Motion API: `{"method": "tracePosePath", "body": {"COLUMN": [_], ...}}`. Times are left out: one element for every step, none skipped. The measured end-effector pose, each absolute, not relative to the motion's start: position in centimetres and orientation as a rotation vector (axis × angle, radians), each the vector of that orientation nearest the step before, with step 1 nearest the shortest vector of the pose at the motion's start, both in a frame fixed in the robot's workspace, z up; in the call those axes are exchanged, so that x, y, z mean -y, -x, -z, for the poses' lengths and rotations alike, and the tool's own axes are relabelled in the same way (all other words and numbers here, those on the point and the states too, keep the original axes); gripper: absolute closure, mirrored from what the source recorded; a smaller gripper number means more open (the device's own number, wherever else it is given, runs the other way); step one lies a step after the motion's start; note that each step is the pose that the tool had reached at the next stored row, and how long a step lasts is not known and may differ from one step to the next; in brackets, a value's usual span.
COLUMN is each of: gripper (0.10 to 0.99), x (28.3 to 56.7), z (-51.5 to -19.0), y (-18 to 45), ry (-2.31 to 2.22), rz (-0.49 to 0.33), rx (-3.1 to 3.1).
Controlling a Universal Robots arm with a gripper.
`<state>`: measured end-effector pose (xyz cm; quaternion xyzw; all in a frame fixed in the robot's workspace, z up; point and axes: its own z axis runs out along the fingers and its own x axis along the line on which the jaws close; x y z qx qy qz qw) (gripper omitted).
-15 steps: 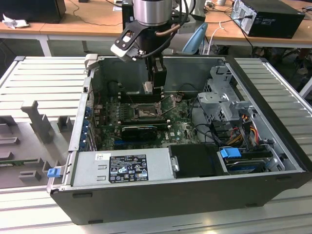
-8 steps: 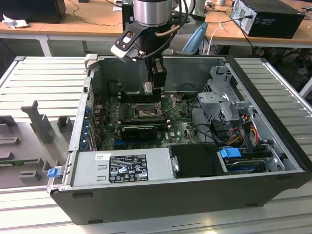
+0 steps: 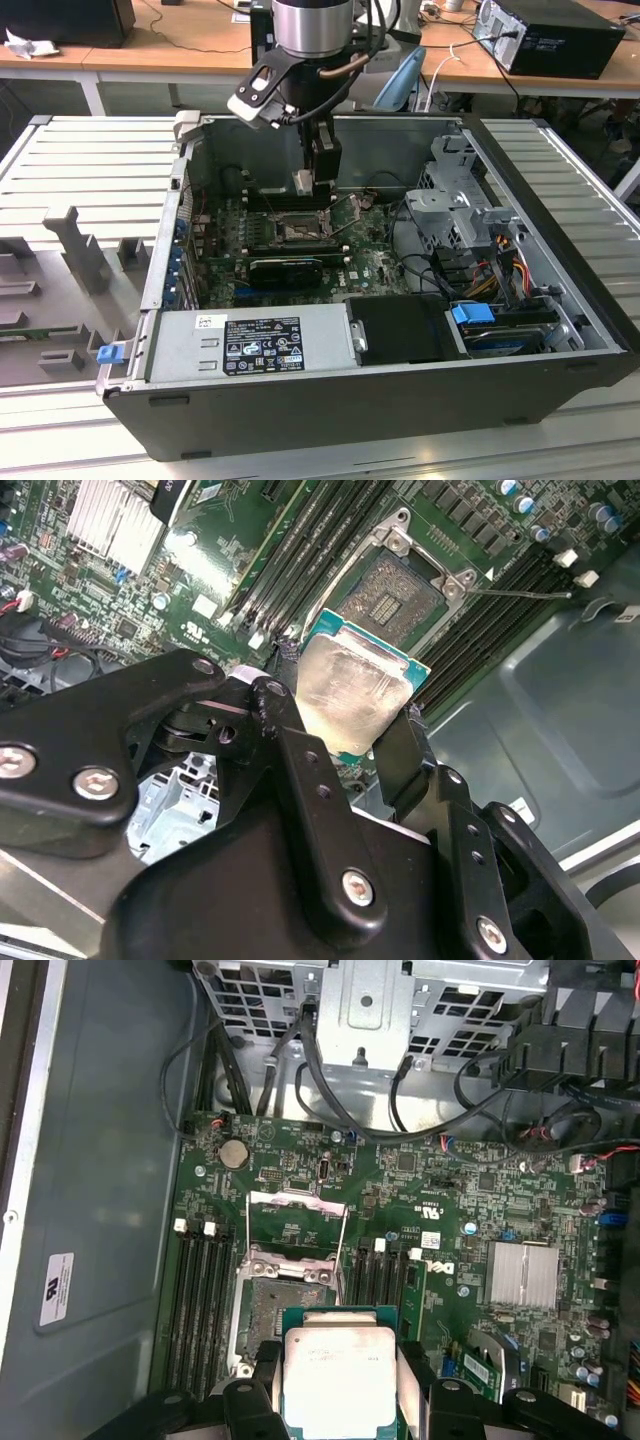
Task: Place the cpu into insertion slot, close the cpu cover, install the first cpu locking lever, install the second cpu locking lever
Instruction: 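Place the cpu into insertion slot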
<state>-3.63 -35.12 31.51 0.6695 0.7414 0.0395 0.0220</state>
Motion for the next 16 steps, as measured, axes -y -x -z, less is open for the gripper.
{"method": "tracePosePath", "body": {"gripper": [0.545, 0.545, 0.545, 0.545, 0.545, 0.545, 0.545, 0.545, 0.545, 0.545, 0.545, 0.545, 0.545, 0.545, 0.545, 0.545], "x": [35.12, 35.12, 35.12, 35.12, 35.12, 35.12, 35.12, 35.12, 35.12, 35.12, 35.12, 35.12, 35.12, 35.12, 35.12, 35.12], "z": [-31.47, -31.45, -31.43, -31.38, -31.31, -31.24, -31.14, -31.09, -31.05, -30.99, -30.94, -30.88, -30.84, -30.80, -30.76, -30.74], "y": [3.63, 3.63, 3.63, 3.63, 3.63, 3.63, 3.63, 3.63, 3.63, 3.63, 3.63, 3.63, 3.63, 3.63, 3.63, 3.63], "ry": [-2.074, -2.074, -2.074, -2.074, -2.074, -2.074, -2.074, -2.074, -2.074, -2.074, -2.074, -2.074, -2.074, -2.074, -2.074, -2.074], "rz": [-0.123, -0.122, -0.122, -0.123, -0.123, -0.122, -0.122, -0.122, -0.122, -0.123, -0.122, -0.122, -0.123, -0.122, -0.122, -0.122], "rx": [-2.297, -2.297, -2.297, -2.297, -2.297, -2.297, -2.297, -2.297, -2.297, -2.297, -2.297, -2.297, -2.297, -2.297, -2.297, -2.297]}}
